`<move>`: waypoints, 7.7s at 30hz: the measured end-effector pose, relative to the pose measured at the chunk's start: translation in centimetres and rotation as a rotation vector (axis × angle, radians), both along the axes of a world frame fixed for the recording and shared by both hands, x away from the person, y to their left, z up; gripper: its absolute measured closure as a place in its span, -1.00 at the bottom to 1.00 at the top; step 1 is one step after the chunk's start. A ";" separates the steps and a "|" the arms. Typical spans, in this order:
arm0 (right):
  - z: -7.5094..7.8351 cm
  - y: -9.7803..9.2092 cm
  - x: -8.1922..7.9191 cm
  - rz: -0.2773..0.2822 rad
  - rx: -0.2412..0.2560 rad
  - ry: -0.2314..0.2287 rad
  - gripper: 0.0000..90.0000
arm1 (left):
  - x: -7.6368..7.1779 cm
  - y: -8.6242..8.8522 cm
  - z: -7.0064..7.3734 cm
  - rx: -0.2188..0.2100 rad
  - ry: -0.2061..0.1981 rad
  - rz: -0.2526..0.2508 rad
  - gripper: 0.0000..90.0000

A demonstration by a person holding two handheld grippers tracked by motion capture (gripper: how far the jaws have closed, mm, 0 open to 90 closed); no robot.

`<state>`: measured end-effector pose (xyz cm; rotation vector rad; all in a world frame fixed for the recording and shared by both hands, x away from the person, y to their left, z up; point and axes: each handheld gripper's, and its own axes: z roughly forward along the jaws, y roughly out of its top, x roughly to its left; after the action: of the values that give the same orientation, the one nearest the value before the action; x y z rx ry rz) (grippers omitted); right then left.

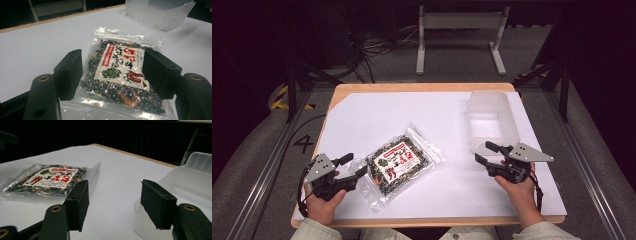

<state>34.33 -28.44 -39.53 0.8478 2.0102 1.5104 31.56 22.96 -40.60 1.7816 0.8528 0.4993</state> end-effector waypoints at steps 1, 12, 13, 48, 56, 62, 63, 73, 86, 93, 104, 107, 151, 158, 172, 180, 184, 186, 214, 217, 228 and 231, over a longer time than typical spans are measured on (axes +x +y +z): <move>0.0 0.1 0.0 -0.004 0.006 0.003 -0.12 | 0.0 0.0 0.0 0.001 -0.002 0.000 -0.26; 1.0 1.8 0.3 0.030 0.015 0.033 -0.22 | -0.4 0.0 0.0 0.014 -0.002 0.007 -0.25; 1.1 2.1 0.4 0.041 0.015 0.047 -0.22 | -0.4 0.0 0.0 0.018 -0.002 0.004 -0.25; -3.1 10.7 5.7 0.046 -0.118 0.347 -0.42 | -0.4 -0.1 -0.6 0.047 0.033 0.007 -0.19; -4.3 10.8 6.4 0.058 -0.102 0.449 -0.49 | -0.2 -0.4 -0.8 0.055 0.044 0.000 -0.15; -5.0 11.4 6.4 0.098 -0.111 0.482 -0.50 | -0.2 -0.4 -0.7 0.061 0.044 -0.006 -0.15; -5.0 11.4 6.4 0.098 -0.111 0.482 -0.50 | -0.2 -0.4 -0.7 0.061 0.044 -0.006 -0.15; -5.4 12.1 6.1 0.152 -0.080 0.510 -0.47 | -0.2 -0.4 -0.8 0.062 0.042 -0.005 -0.15; -5.6 12.2 6.0 0.161 -0.064 0.515 -0.31 | -0.1 -0.6 -0.8 0.071 0.038 -0.009 -0.16; -5.4 12.7 5.7 0.130 -0.135 0.473 -0.01 | -0.1 -0.8 -0.9 0.071 0.045 -0.013 -0.16; -5.3 13.0 5.6 0.136 -0.171 0.481 0.58 | -0.1 -0.8 -0.9 0.075 0.038 -0.017 -0.17; -5.3 12.8 5.6 0.129 -0.157 0.499 0.72 | -0.1 -0.8 -0.9 0.075 0.038 -0.017 -0.17; 9.4 11.7 2.8 0.224 0.065 0.187 0.99 | -0.2 -0.6 -0.7 0.064 0.033 -0.010 -0.18; 12.3 10.3 2.7 0.190 0.061 0.116 0.99 | -0.1 -0.6 -0.7 0.067 0.030 -0.011 -0.18; 15.6 6.7 3.7 0.079 0.070 0.031 0.99 | 0.1 -0.8 -0.7 0.068 0.031 -0.015 -0.18; 17.1 5.1 3.8 0.026 0.078 -0.002 0.99 | 0.1 -0.8 -0.7 0.069 0.032 -0.014 -0.18; 17.9 4.4 3.9 -0.003 0.078 -0.027 0.99 | 0.1 -0.8 -0.7 0.068 0.035 -0.015 -0.18; 18.2 4.0 4.0 -0.019 0.083 -0.039 0.99 | 0.1 -0.8 -0.7 0.068 0.035 -0.014 -0.19; 21.7 -3.0 4.4 -0.206 0.087 -0.125 0.99 | 0.0 -0.8 -0.8 0.068 0.043 -0.012 -0.19; 21.6 -3.6 4.7 -0.207 0.083 -0.140 0.99 | 0.0 -0.8 -0.8 0.067 0.043 -0.011 -0.19; 20.3 -5.7 6.0 -0.233 0.064 -0.145 0.99 | 0.0 -0.9 -0.9 0.069 0.043 -0.010 -0.19; 20.1 -6.0 6.4 -0.238 0.055 -0.145 0.99 | -0.1 -0.8 -1.0 0.073 0.044 -0.007 -0.19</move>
<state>40.70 -34.40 -19.48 0.9346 1.7052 1.4531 31.43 22.17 -41.61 1.8675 0.8683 0.4944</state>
